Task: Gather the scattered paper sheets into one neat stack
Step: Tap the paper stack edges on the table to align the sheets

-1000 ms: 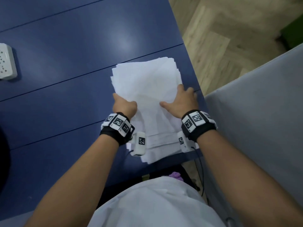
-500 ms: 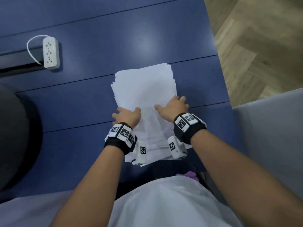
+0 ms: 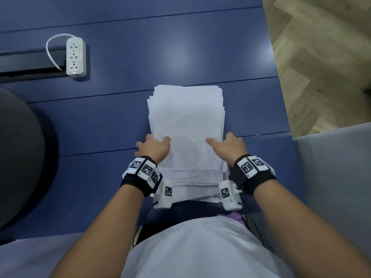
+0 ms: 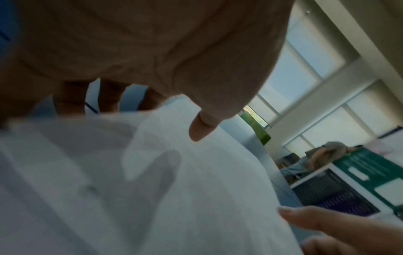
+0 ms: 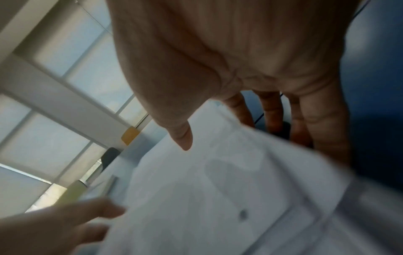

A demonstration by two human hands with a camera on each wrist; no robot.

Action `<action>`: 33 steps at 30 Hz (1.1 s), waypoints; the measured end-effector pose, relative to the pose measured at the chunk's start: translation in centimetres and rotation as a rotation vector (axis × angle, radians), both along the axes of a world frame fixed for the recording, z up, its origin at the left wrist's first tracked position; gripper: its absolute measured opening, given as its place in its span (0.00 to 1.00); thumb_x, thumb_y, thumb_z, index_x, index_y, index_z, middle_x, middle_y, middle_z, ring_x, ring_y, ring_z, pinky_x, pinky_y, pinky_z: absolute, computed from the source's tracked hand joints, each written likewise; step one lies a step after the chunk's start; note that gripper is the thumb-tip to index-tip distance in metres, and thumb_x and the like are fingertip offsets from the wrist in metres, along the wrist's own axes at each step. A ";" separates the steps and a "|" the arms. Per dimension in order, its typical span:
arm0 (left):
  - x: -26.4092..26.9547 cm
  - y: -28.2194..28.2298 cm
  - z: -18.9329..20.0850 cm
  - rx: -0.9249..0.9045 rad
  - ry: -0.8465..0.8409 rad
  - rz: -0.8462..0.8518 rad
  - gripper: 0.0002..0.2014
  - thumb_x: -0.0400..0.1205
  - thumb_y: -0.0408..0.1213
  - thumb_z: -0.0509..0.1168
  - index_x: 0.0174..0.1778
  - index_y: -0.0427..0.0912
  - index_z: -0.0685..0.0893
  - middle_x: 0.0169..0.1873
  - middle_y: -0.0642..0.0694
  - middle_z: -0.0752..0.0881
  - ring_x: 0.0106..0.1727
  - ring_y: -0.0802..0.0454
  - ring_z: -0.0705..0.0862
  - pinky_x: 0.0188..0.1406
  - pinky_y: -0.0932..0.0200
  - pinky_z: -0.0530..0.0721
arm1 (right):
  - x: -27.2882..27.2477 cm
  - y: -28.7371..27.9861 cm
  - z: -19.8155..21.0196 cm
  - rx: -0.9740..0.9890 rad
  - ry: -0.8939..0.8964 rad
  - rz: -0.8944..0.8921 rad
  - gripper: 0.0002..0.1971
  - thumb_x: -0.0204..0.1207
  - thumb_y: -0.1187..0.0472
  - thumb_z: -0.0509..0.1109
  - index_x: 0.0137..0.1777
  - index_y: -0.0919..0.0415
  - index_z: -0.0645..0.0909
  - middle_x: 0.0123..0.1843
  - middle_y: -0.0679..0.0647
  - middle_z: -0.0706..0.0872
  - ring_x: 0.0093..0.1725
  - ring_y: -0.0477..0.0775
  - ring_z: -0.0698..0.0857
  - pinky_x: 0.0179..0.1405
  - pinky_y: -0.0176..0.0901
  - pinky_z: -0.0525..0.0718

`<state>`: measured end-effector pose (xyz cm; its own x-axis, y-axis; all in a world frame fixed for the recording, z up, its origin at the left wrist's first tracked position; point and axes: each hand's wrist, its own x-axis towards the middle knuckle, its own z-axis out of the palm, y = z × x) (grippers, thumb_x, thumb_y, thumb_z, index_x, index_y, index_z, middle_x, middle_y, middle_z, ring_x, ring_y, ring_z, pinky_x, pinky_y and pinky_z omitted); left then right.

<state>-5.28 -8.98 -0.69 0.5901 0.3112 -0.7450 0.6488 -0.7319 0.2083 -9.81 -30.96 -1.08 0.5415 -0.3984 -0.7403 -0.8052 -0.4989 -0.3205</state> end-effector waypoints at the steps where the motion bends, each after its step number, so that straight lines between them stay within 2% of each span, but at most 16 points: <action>1: -0.2 0.6 -0.1 -0.011 -0.014 -0.016 0.34 0.82 0.57 0.58 0.80 0.41 0.64 0.77 0.32 0.65 0.72 0.27 0.73 0.72 0.37 0.75 | -0.1 -0.3 -0.1 -0.023 -0.020 -0.002 0.44 0.70 0.30 0.71 0.76 0.62 0.71 0.76 0.63 0.72 0.72 0.66 0.78 0.70 0.55 0.79; 3: -1.2 0.8 -0.3 -0.062 -0.069 -0.022 0.30 0.83 0.53 0.60 0.75 0.38 0.67 0.71 0.33 0.75 0.67 0.31 0.78 0.64 0.44 0.79 | -0.2 0.6 0.0 -0.040 -0.052 0.013 0.44 0.69 0.31 0.73 0.74 0.64 0.72 0.74 0.62 0.74 0.72 0.65 0.77 0.68 0.54 0.79; 5: -2.1 0.4 -0.6 -0.079 -0.104 -0.006 0.30 0.82 0.53 0.63 0.72 0.36 0.68 0.67 0.33 0.79 0.66 0.32 0.79 0.64 0.43 0.81 | -0.1 1.9 -0.1 -0.031 -0.055 0.000 0.48 0.67 0.30 0.75 0.76 0.65 0.70 0.74 0.62 0.73 0.74 0.64 0.75 0.70 0.55 0.79; 7: -2.3 0.3 -0.6 -0.070 -0.089 0.042 0.35 0.79 0.56 0.65 0.73 0.35 0.65 0.69 0.31 0.77 0.69 0.30 0.77 0.68 0.38 0.79 | 0.2 2.3 -0.1 -0.007 -0.065 -0.044 0.48 0.66 0.30 0.76 0.75 0.66 0.71 0.74 0.62 0.76 0.74 0.63 0.76 0.68 0.53 0.79; 11: -1.5 0.4 -0.6 -0.041 0.015 0.090 0.48 0.74 0.66 0.68 0.78 0.35 0.61 0.75 0.31 0.72 0.75 0.30 0.72 0.73 0.36 0.75 | 0.5 1.5 -0.3 0.042 -0.091 -0.144 0.45 0.69 0.33 0.78 0.75 0.66 0.71 0.75 0.59 0.78 0.74 0.62 0.77 0.57 0.47 0.75; 14: -1.2 0.0 -0.3 0.001 0.059 0.078 0.50 0.72 0.67 0.70 0.80 0.38 0.59 0.77 0.30 0.63 0.75 0.30 0.69 0.73 0.35 0.74 | 0.2 2.2 -0.7 0.038 -0.095 -0.207 0.49 0.62 0.31 0.79 0.76 0.63 0.70 0.76 0.60 0.76 0.73 0.64 0.77 0.65 0.52 0.79; 15: -1.2 -0.1 -0.1 -0.001 0.057 0.079 0.50 0.72 0.67 0.71 0.80 0.39 0.59 0.77 0.30 0.62 0.74 0.30 0.70 0.72 0.35 0.75 | 0.1 2.6 -0.7 0.025 -0.093 -0.221 0.50 0.60 0.31 0.80 0.76 0.61 0.69 0.77 0.60 0.74 0.74 0.65 0.76 0.68 0.55 0.79; 17: -1.1 -0.3 0.1 -0.031 0.016 0.072 0.48 0.74 0.63 0.72 0.79 0.38 0.59 0.76 0.30 0.65 0.75 0.30 0.71 0.71 0.38 0.76 | -0.1 3.0 -0.6 -0.003 -0.086 -0.230 0.50 0.61 0.32 0.80 0.77 0.60 0.68 0.78 0.61 0.70 0.75 0.67 0.73 0.68 0.56 0.77; 19: -1.1 -0.5 0.3 -0.083 -0.039 0.059 0.43 0.76 0.58 0.73 0.76 0.37 0.59 0.74 0.31 0.72 0.72 0.32 0.75 0.62 0.44 0.78 | -0.2 3.3 -0.4 -0.016 -0.079 -0.224 0.49 0.63 0.33 0.80 0.78 0.59 0.68 0.79 0.60 0.67 0.76 0.68 0.71 0.65 0.55 0.76; 21: -1.2 -0.7 0.7 -0.135 -0.078 0.054 0.39 0.78 0.54 0.73 0.73 0.36 0.59 0.68 0.34 0.78 0.63 0.35 0.80 0.51 0.50 0.77 | -0.2 3.5 -0.3 -0.022 -0.076 -0.222 0.47 0.64 0.34 0.80 0.76 0.60 0.69 0.78 0.60 0.68 0.76 0.68 0.71 0.63 0.55 0.76; 23: -1.1 -0.7 1.1 -0.161 -0.096 0.054 0.38 0.79 0.52 0.73 0.72 0.37 0.59 0.66 0.35 0.80 0.54 0.38 0.79 0.47 0.51 0.76 | -0.1 3.6 -0.2 -0.034 -0.080 -0.214 0.46 0.64 0.34 0.80 0.75 0.60 0.70 0.77 0.60 0.69 0.74 0.68 0.72 0.61 0.54 0.75; 24: -1.1 -0.7 1.1 -0.167 -0.094 0.054 0.38 0.78 0.52 0.73 0.72 0.38 0.58 0.66 0.34 0.80 0.53 0.39 0.78 0.47 0.52 0.76 | -0.1 3.7 -0.2 -0.038 -0.079 -0.209 0.46 0.63 0.34 0.80 0.74 0.60 0.71 0.76 0.60 0.69 0.73 0.68 0.73 0.59 0.53 0.76; 26: -1.0 -0.3 1.1 -0.177 -0.086 0.041 0.40 0.78 0.53 0.74 0.73 0.39 0.57 0.67 0.35 0.79 0.57 0.38 0.81 0.48 0.51 0.77 | -0.1 3.8 -0.3 -0.038 -0.082 -0.202 0.46 0.62 0.32 0.80 0.73 0.59 0.72 0.75 0.59 0.70 0.70 0.68 0.77 0.58 0.53 0.78; 29: -1.0 0.6 1.5 -0.166 -0.158 -0.083 0.39 0.74 0.56 0.75 0.72 0.46 0.59 0.64 0.38 0.80 0.59 0.37 0.82 0.52 0.47 0.83 | -0.3 4.2 -0.4 -0.011 -0.091 -0.196 0.47 0.60 0.32 0.80 0.73 0.59 0.71 0.74 0.58 0.68 0.65 0.65 0.81 0.55 0.52 0.80; 31: -0.7 1.2 1.8 -0.191 -0.208 -0.168 0.37 0.73 0.56 0.75 0.71 0.52 0.61 0.63 0.39 0.75 0.57 0.36 0.80 0.58 0.45 0.83 | -0.6 4.5 -0.4 -0.010 -0.108 -0.197 0.47 0.59 0.32 0.80 0.73 0.59 0.72 0.73 0.58 0.72 0.67 0.64 0.80 0.58 0.53 0.82; 33: -0.2 1.7 2.1 -0.254 -0.229 -0.195 0.35 0.74 0.54 0.75 0.69 0.54 0.62 0.62 0.41 0.73 0.55 0.39 0.78 0.55 0.49 0.79 | -1.0 4.7 -0.5 -0.026 -0.123 -0.174 0.47 0.58 0.33 0.80 0.71 0.59 0.72 0.71 0.58 0.77 0.69 0.64 0.79 0.63 0.57 0.83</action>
<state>-5.45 -7.23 1.36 0.7798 -0.0003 -0.6261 0.4188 -0.7431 0.5219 -10.82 -26.30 -1.59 0.5485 -0.5115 -0.6614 -0.8355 -0.3653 -0.4103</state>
